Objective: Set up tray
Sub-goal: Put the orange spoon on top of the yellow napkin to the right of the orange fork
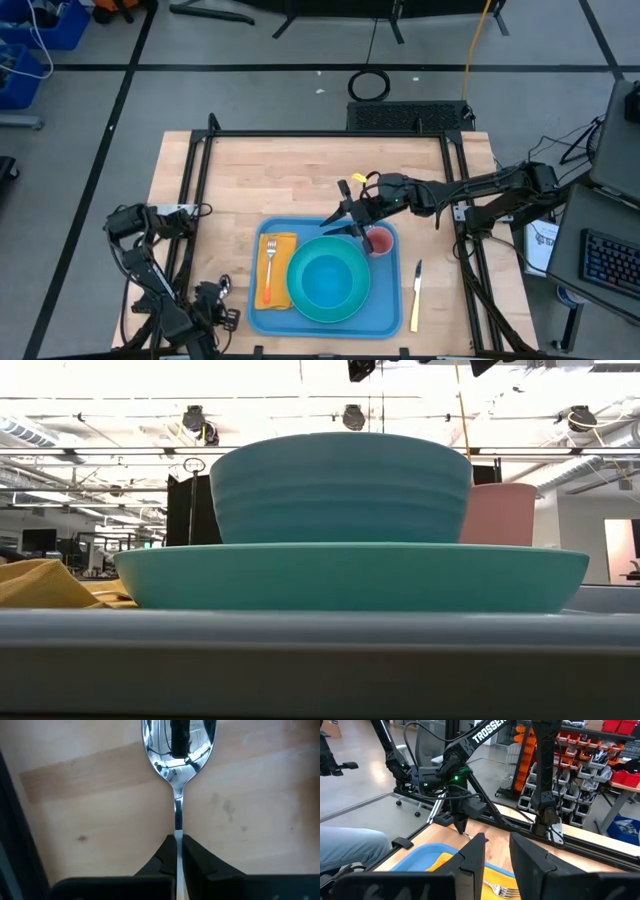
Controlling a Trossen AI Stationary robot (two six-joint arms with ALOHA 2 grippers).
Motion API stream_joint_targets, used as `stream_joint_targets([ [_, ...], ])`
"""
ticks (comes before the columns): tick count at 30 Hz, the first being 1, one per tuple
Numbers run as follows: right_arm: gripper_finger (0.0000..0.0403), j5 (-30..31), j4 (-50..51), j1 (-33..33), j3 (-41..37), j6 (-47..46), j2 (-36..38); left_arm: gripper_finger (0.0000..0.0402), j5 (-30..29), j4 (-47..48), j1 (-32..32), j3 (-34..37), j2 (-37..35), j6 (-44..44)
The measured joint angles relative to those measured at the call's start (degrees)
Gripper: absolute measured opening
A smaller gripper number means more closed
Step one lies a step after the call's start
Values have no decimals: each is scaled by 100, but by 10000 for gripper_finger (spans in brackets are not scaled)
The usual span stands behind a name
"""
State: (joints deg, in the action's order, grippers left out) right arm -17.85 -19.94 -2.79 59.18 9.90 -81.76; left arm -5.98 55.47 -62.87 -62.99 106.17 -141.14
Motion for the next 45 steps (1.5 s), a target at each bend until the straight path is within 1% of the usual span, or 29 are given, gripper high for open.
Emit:
stream_joint_targets([
  [6, 79, 0, -3, 0, 0, 1, 0, 8, -671, 421, 57, -271, 27, 7],
  [11, 79, 0, -38, 0, -2, 1, 0, 8, -794, 525, 141, -360, 20, 105],
  [15, 79, 0, -40, 0, -2, 3, 0, 8, -1091, 491, 223, -366, -36, 160],
  [18, 79, 0, -73, 0, -2, 3, 0, 8, -1269, 487, 274, -366, -213, 256],
  [19, 79, 0, -81, 0, -2, 3, 0, 8, -1403, 490, 279, -366, -285, 261],
  [23, 79, 0, -81, 0, -2, 3, 0, 8, -2330, 610, 335, -377, -598, 244],
  [24, 79, 0, -84, 0, -2, 3, 0, 8, -2450, 659, 374, -377, -676, 252],
  [28, 79, 0, -108, 0, -2, 3, 0, 8, -2584, 785, 658, -377, -937, 458],
  [32, 79, 0, -128, 0, -2, 52, 0, 8, -2907, 695, 1020, -379, -1163, 920],
  [37, 79, -1, -130, 1, -4, 134, 0, 8, -2885, 346, 1532, -386, -1352, 1700],
  [42, 79, -1, -156, 1, -4, 134, 0, 8, -2854, 53, 1968, -386, -1374, 2388],
  [45, 79, -2, -164, 0, -4, 134, 0, 8, -2867, -8, 2187, -384, -1374, 2611],
])
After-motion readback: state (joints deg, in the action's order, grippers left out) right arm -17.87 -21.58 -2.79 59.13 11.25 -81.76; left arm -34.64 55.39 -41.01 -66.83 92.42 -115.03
